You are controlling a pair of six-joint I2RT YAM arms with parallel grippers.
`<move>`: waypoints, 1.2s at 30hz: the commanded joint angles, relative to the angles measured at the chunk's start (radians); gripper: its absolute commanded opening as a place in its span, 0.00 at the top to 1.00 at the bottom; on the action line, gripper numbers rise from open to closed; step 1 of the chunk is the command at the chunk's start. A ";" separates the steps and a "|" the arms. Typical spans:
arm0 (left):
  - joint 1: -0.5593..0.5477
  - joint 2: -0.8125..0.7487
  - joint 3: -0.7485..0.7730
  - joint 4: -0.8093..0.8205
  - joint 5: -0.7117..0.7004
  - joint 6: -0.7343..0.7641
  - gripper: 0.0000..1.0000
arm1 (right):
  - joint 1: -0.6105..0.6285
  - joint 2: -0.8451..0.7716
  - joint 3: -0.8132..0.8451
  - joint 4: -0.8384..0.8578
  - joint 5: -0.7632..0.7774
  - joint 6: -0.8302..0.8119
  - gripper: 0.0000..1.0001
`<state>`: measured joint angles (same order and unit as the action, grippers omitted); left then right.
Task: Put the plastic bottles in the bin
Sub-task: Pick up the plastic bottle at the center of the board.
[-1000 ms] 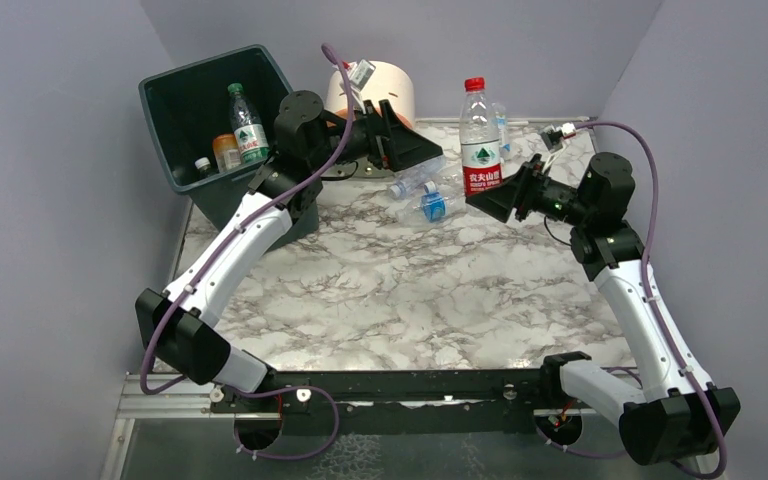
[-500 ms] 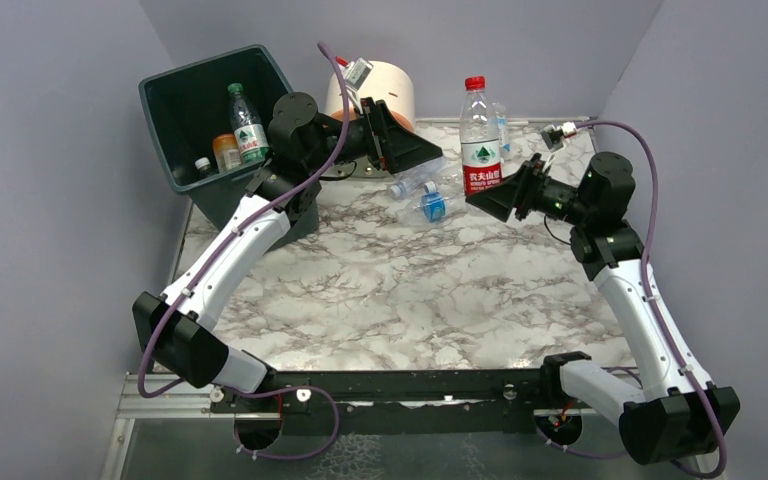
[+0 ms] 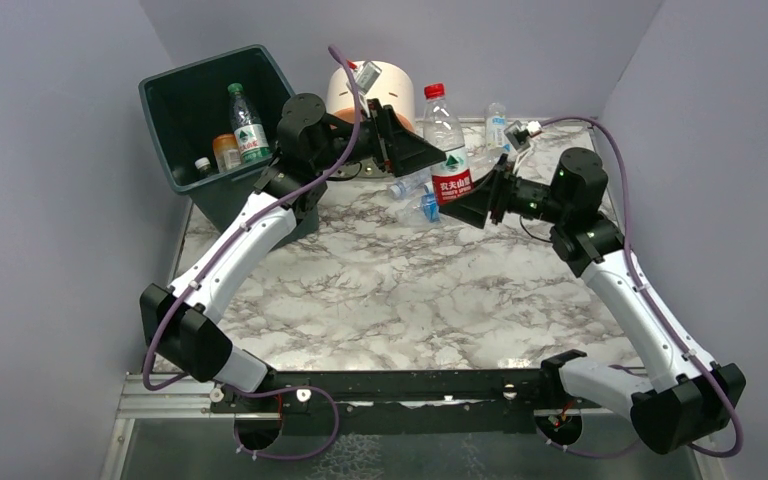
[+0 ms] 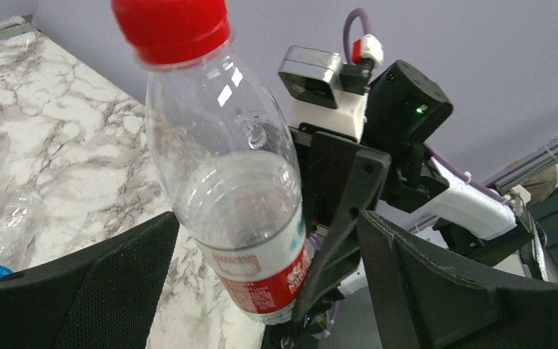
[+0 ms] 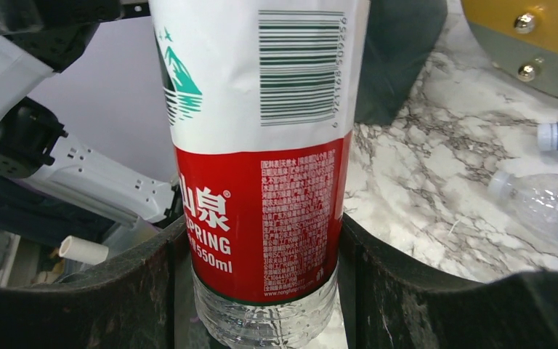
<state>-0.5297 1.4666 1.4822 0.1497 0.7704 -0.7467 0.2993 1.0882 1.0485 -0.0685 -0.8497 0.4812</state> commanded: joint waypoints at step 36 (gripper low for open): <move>-0.038 -0.086 -0.023 -0.026 -0.137 0.209 0.43 | 0.222 -0.008 -0.038 0.253 0.184 0.034 0.57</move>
<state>-0.5598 1.3945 1.4433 0.1223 0.6720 -0.5751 0.4999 1.0801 1.0092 0.1322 -0.6907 0.5091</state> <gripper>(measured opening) 0.672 0.633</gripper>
